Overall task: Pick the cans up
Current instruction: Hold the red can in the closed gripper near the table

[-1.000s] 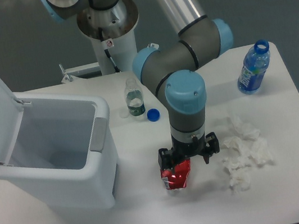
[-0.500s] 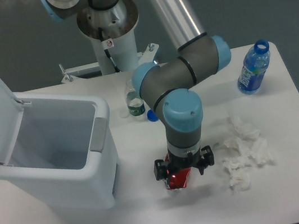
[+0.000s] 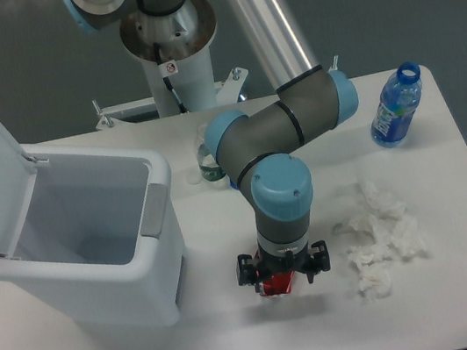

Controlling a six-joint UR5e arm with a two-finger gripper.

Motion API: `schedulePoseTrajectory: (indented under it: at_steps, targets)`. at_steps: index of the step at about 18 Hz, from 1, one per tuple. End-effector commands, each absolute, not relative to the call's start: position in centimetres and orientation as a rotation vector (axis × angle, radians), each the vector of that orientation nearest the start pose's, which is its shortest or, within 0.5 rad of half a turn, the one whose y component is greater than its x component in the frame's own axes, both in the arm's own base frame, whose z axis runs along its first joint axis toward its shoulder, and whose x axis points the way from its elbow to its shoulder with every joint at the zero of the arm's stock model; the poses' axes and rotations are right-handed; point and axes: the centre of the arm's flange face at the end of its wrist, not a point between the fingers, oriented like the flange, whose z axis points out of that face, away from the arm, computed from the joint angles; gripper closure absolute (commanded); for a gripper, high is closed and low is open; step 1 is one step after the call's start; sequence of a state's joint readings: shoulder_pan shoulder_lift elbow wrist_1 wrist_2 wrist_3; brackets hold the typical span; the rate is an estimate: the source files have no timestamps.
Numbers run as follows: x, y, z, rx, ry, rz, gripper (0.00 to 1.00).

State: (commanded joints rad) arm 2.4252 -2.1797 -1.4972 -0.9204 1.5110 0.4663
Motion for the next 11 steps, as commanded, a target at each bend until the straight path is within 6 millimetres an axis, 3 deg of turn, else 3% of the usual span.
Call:
schedulePoseTrajectory:
  at_steps: [11]
  targets:
    - [-42.1, 56.9, 20.1, -2.994, -0.537, 0.014, 0.0]
